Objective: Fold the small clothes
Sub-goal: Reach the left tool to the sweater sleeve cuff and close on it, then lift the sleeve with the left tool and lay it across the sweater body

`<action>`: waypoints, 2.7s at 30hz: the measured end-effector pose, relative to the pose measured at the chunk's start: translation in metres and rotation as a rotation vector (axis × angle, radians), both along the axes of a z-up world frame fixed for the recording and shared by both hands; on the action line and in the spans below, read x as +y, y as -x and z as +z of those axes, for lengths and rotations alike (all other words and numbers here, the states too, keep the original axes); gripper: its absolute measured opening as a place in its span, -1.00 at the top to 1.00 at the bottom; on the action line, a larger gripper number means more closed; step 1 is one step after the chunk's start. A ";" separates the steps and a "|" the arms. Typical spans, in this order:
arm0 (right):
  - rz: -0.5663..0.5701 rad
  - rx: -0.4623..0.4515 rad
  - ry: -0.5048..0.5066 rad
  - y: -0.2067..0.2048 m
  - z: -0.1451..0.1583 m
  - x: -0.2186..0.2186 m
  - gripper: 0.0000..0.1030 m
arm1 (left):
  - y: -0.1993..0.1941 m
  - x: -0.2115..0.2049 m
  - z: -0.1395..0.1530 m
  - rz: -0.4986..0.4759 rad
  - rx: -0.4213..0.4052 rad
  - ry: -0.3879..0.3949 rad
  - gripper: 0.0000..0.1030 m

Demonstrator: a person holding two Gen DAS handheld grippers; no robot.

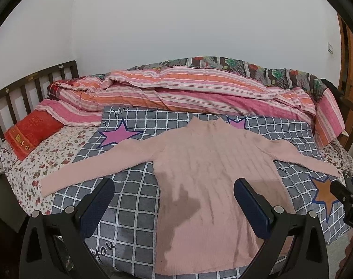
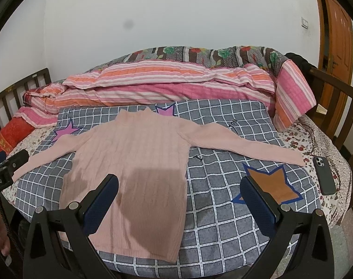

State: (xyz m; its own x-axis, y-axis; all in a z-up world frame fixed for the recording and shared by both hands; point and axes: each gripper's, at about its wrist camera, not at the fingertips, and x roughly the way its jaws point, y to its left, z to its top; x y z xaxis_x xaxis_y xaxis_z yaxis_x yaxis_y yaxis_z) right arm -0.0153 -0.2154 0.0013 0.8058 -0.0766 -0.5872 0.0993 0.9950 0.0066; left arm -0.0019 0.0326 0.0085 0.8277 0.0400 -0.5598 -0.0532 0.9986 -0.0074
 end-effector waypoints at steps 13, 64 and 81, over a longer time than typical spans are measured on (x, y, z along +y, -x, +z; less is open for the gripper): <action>0.038 -0.016 0.032 -0.042 -0.029 0.009 -0.99 | -0.048 0.056 -0.065 0.067 0.108 0.109 -0.98; -0.092 -0.067 -0.195 -0.143 -0.114 -0.159 -0.95 | -0.282 -0.056 -0.041 -0.028 -0.065 0.041 0.87; -0.080 -0.056 -0.208 -0.158 -0.115 -0.170 -0.95 | -0.268 -0.153 -0.097 -0.264 0.021 0.158 -0.36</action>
State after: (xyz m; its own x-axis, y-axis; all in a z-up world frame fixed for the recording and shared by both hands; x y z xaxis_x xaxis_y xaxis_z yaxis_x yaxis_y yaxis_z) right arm 0.1425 -0.3857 -0.1136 0.8339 -0.0231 -0.5514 0.1713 0.9606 0.2189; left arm 0.2661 -0.1209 -0.0880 0.7860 -0.2641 -0.5589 0.2064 0.9644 -0.1655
